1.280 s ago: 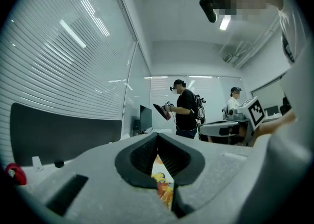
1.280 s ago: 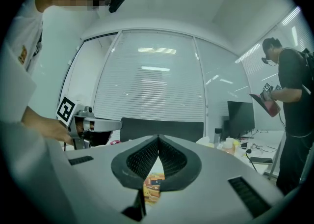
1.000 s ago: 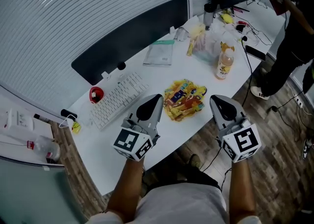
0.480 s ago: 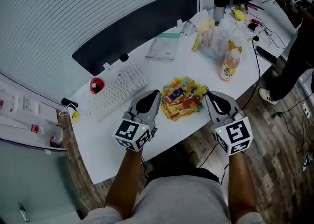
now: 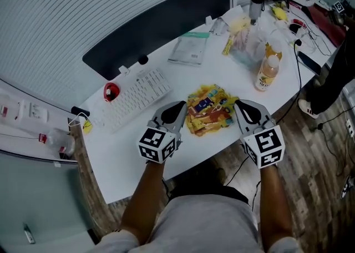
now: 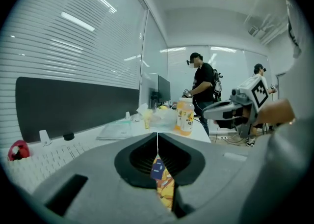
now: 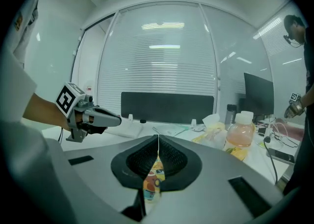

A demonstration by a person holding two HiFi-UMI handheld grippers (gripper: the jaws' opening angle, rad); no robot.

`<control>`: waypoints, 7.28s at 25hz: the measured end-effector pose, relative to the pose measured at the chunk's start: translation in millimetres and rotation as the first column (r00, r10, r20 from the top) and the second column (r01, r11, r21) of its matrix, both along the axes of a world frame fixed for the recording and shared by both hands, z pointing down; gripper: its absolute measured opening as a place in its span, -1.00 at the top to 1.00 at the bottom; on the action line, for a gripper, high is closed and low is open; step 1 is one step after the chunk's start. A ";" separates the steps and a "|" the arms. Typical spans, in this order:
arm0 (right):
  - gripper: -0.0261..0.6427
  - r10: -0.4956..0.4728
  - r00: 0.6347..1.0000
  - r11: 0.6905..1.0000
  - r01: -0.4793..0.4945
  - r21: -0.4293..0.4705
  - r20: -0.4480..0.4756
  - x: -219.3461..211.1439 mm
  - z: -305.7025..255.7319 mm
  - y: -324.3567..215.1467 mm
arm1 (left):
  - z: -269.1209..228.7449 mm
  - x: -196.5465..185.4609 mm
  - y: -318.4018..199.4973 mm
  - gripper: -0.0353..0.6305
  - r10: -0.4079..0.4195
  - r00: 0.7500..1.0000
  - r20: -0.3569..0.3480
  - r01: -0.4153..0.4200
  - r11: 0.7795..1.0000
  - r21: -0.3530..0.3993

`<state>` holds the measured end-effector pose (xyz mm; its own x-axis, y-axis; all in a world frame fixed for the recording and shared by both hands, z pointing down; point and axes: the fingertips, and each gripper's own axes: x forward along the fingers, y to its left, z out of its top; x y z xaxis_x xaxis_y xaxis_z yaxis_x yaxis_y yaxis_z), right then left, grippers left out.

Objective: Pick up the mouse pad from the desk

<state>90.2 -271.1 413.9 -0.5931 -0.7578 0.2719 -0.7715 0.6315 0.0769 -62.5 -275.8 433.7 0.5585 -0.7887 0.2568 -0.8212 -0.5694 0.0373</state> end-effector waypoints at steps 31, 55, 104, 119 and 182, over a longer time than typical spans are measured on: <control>0.05 0.029 0.976 0.904 -0.119 -0.411 -0.218 3.3 145.5 -61.0 | 147.9 -24.7 -39.0 -0.10 0.047 0.975 0.219 0.066 0.875 -0.480; 0.49 -0.034 0.994 0.908 -0.013 -0.418 -0.105 -16.4 139.7 -49.3 | 148.2 -17.5 -35.5 -0.11 0.112 0.966 0.234 0.003 0.897 -0.442; 0.33 -0.129 0.989 0.985 0.120 0.122 0.071 18.4 -17.4 -15.3 | -16.2 22.9 3.7 0.82 0.507 0.862 -0.020 -0.507 0.860 -0.060; 0.21 -0.084 0.932 0.996 0.091 -0.004 0.353 36.0 -15.2 -8.4 | -83.9 22.1 19.7 0.82 0.558 0.812 -0.171 -0.549 0.830 0.097; 0.86 -0.004 0.966 0.973 -0.056 0.225 0.257 -0.9 -106.8 39.6 | -131.4 37.2 41.5 0.82 0.263 0.938 -0.227 -0.202 0.944 0.261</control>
<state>89.3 -231.5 307.1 -0.5992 -0.7977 -0.0674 -0.8001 0.5996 0.0164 -25.3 -234.3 302.3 0.7556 -0.6485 -0.0918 -0.6445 -0.7612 0.0727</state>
